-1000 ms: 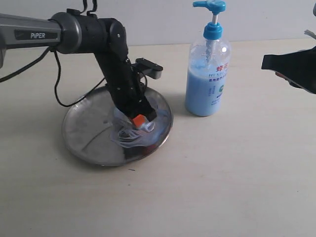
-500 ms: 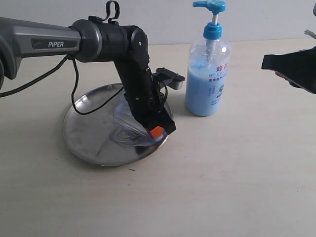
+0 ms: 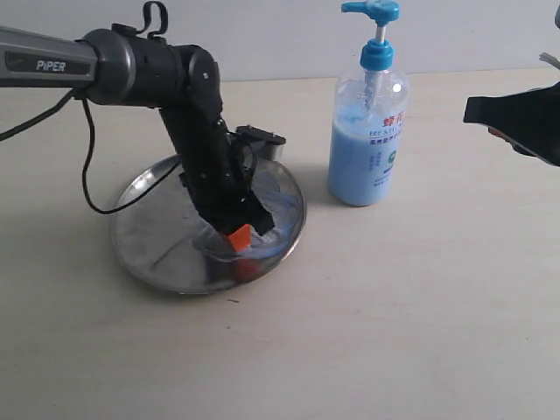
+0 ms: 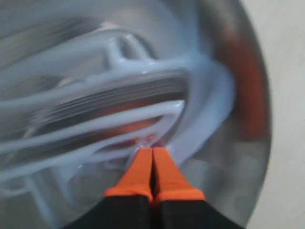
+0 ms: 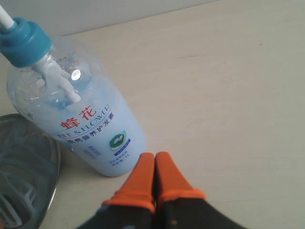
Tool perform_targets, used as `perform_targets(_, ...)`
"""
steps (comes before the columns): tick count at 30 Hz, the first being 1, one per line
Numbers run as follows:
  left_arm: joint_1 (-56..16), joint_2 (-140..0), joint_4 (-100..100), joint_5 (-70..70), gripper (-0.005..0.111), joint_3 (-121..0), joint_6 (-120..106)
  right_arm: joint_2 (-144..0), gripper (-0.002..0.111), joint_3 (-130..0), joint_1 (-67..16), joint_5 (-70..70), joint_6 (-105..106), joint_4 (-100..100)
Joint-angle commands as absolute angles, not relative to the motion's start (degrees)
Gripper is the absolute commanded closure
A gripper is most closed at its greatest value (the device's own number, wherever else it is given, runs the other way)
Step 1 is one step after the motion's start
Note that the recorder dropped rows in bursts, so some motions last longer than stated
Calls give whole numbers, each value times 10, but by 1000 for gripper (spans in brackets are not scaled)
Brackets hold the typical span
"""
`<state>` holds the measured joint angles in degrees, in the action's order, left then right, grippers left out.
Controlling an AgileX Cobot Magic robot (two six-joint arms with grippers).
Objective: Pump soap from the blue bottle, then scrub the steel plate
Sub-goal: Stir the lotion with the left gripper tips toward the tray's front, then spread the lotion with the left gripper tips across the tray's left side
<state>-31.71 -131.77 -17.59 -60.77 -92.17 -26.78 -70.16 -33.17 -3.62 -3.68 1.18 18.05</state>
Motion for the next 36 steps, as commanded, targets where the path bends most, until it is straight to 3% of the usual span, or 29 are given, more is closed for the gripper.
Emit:
perform_targets(1,-266,-1351,-106,-575,107,-893,-261,-701,108,-329,-34,-32,12,181)
perform_targets(13,-254,-1351,-131,-526,107,-894,-271,-701,108,-329,-34,-33,12,181)
perform_targets(20,-307,-1351,-140,-519,107,-895,-282,-701,108,-329,-34,-33,12,181)
perform_targets(36,-326,-1299,-133,-619,107,-855,-283,-701,108,-329,-34,-33,12,181)
